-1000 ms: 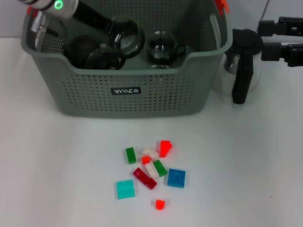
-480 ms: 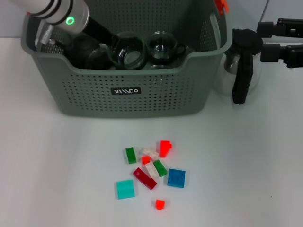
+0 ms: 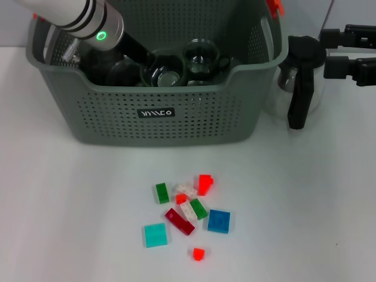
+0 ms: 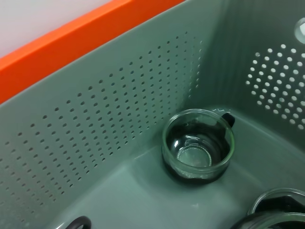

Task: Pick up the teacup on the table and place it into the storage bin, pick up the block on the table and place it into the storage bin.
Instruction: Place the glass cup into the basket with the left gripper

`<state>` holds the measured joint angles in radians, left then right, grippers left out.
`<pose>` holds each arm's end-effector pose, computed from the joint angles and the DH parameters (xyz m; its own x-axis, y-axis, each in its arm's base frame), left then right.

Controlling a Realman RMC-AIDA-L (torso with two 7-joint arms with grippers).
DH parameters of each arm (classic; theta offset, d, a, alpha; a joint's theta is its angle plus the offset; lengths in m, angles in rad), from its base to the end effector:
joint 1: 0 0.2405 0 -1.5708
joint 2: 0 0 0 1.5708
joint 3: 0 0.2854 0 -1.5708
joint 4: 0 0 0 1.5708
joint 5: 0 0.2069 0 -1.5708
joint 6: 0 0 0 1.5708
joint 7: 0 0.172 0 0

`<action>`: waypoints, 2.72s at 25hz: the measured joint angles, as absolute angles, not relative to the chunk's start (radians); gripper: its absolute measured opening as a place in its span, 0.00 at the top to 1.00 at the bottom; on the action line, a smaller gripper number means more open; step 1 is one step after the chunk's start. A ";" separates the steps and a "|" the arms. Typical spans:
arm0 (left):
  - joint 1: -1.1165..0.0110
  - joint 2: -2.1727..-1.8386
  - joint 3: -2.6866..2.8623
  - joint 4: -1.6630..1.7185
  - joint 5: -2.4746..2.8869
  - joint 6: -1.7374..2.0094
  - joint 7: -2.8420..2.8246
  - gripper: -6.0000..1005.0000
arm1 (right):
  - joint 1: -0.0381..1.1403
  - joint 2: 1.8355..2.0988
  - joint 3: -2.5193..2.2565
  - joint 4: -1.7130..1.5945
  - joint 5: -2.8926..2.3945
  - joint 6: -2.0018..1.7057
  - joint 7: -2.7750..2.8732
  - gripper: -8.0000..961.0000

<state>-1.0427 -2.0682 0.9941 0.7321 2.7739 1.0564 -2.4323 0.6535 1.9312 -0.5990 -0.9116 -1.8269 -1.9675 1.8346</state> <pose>-0.1736 0.5072 -0.0398 0.7921 0.6100 0.0217 0.4963 -0.6229 -0.6046 0.1886 0.3654 0.0841 0.7330 -0.3246 -0.5978 -0.3594 -0.9309 0.0647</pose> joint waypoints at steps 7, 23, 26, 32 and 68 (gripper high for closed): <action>-1.042 -2.069 0.996 0.732 2.777 1.056 -2.432 0.95 | 0.653 1.931 -0.598 -0.912 -1.827 -1.968 1.835 0.07; -1.046 -2.067 1.021 0.731 2.778 1.066 -2.434 0.95 | 0.653 1.931 -0.595 -0.915 -1.827 -1.970 1.836 0.07; -1.046 -2.066 1.021 0.730 2.778 1.066 -2.432 0.95 | 0.652 1.931 -0.596 -0.915 -1.827 -1.969 1.836 0.07; -1.046 -2.067 1.021 0.730 2.778 1.065 -2.428 0.95 | 0.652 1.931 -0.596 -0.917 -1.827 -1.968 1.836 0.07; -1.037 -2.109 1.033 1.054 2.759 1.217 -2.477 0.17 | 0.651 1.917 -0.551 -0.921 -1.788 -1.977 1.826 0.06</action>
<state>-1.0371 -2.1093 1.0325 1.0540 2.7593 1.2168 -2.4767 0.6505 1.9167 -0.5512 -0.9206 -1.7883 -1.9774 1.8264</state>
